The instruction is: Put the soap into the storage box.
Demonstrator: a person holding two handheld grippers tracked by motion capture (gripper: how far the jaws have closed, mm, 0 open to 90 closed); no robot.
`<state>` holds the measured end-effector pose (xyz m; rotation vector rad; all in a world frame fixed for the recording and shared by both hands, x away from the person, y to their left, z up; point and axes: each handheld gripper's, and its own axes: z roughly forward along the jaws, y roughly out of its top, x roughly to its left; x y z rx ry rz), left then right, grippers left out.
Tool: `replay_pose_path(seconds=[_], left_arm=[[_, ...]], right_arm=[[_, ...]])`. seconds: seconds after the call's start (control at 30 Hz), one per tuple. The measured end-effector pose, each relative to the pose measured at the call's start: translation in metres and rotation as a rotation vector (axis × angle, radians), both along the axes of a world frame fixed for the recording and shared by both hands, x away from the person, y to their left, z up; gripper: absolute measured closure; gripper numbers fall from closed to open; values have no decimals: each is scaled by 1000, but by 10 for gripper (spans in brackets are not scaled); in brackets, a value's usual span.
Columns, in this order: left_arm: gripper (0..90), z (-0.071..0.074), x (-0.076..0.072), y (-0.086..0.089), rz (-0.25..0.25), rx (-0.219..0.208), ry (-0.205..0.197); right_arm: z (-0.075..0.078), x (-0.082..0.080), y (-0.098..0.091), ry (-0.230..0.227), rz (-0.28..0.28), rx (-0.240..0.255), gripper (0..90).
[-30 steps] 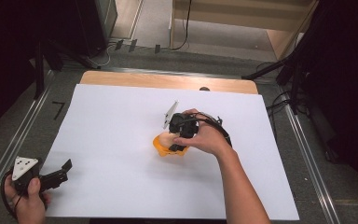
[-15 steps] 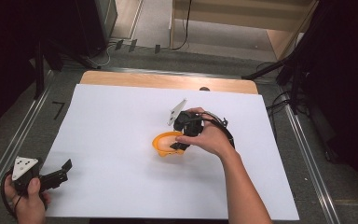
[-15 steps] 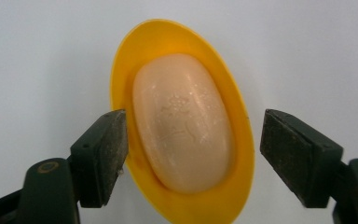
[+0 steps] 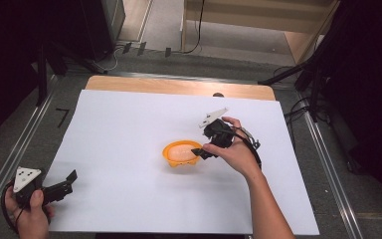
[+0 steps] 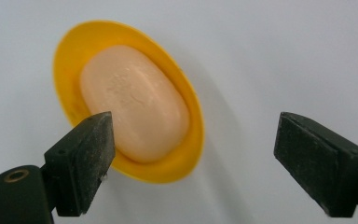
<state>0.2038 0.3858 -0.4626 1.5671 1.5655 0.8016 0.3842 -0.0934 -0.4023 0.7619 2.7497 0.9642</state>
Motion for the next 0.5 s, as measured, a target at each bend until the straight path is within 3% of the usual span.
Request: replay_pose_path(seconds=[0.1,0.3,0.5], left_arm=[[0,0,0,0,0,1,-4],[0,0,0,0,0,4,-1],[0,0,-1,0,1,4,-5]], right_arm=[[-6,-3,-9,2,-67,24,0],[-13,-12,-31,-6,-172,99,0],[-16,-22,-51,-27,-222,166,0]])
